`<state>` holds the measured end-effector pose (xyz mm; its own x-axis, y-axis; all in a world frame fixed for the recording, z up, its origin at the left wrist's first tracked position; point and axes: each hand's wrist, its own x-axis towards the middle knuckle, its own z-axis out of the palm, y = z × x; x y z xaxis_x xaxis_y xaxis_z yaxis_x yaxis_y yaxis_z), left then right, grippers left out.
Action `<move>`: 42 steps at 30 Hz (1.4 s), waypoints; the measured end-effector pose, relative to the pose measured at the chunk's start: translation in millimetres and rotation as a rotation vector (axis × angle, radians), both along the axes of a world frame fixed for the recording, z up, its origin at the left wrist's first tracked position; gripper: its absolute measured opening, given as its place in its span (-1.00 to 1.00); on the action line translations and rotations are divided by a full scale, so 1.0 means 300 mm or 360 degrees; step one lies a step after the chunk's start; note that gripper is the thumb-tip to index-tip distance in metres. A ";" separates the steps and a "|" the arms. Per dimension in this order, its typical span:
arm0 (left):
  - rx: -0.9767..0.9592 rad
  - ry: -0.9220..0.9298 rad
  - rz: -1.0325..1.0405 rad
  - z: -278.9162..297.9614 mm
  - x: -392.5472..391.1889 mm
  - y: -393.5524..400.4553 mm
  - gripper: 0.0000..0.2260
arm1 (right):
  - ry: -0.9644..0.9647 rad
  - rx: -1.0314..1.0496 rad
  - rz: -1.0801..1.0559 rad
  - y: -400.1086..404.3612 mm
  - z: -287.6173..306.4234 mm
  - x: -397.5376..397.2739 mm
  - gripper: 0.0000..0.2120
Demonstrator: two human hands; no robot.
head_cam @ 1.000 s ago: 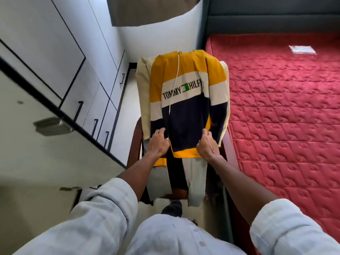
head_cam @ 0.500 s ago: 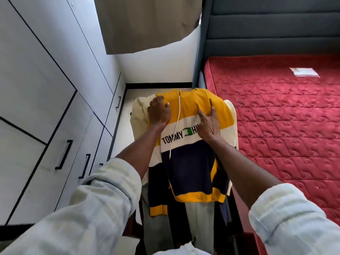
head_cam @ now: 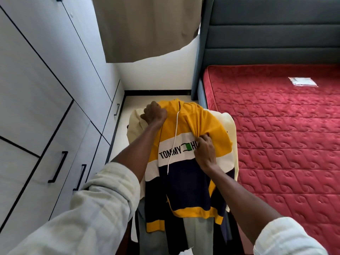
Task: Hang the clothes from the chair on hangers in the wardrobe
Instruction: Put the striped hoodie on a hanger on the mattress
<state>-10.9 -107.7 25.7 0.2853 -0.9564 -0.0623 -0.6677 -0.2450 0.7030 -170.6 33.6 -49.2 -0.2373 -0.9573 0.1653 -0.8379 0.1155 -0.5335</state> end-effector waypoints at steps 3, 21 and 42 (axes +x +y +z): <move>-0.0102 0.0555 -0.0142 -0.010 -0.007 0.060 -0.87 | 0.0052 0.0224 0.0228 0.088 -0.048 0.011 -0.78; 0.0468 0.1462 -0.0725 0.077 0.130 0.393 -0.27 | -0.1329 0.0594 0.0075 0.061 0.187 0.008 -0.32; -0.0303 0.0168 -0.0461 0.224 0.097 1.294 -0.73 | -0.1057 0.0429 0.0507 0.880 0.467 -0.141 -0.72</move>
